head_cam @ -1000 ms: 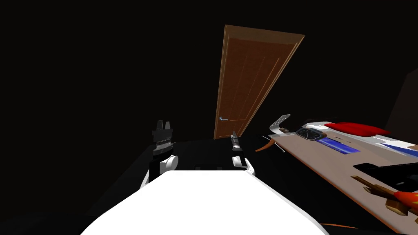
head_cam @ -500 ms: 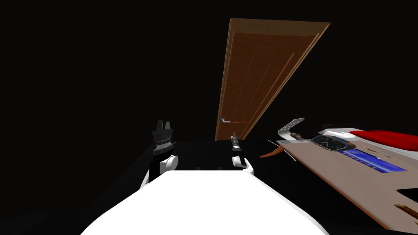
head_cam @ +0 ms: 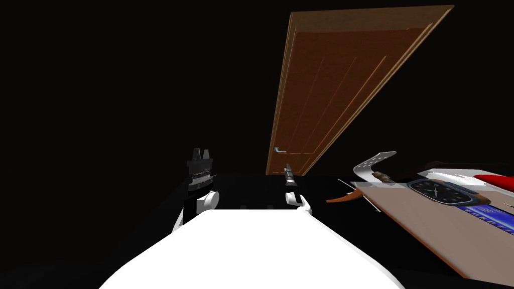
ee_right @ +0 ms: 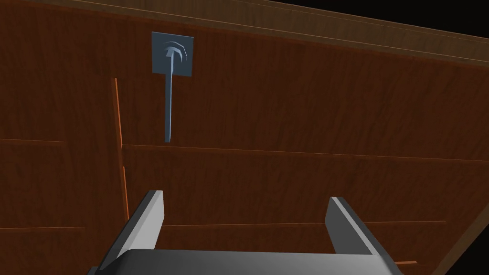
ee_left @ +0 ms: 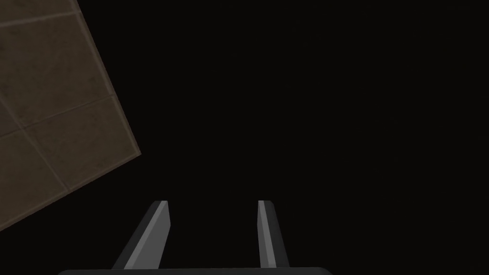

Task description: Pull the door open

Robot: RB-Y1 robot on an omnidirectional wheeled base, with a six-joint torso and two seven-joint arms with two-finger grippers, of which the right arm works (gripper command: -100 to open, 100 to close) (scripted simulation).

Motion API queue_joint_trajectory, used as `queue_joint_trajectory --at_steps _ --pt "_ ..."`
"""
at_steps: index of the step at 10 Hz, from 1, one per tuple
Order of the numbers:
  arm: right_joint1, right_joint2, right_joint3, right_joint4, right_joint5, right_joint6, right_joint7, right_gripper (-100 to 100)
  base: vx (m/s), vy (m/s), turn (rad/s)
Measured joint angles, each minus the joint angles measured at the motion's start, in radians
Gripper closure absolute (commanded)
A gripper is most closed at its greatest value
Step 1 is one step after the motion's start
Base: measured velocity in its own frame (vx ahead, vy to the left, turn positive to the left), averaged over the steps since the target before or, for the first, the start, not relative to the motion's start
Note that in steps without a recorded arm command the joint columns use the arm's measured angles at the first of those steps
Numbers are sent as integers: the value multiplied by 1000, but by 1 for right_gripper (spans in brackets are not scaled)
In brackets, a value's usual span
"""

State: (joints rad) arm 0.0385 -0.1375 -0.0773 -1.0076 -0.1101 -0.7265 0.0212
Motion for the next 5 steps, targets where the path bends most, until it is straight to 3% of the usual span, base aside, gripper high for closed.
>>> queue_joint_trajectory --at_steps 5 --pt "-42 -6 -12 108 -20 -25 -12 -100 64 -63 112"
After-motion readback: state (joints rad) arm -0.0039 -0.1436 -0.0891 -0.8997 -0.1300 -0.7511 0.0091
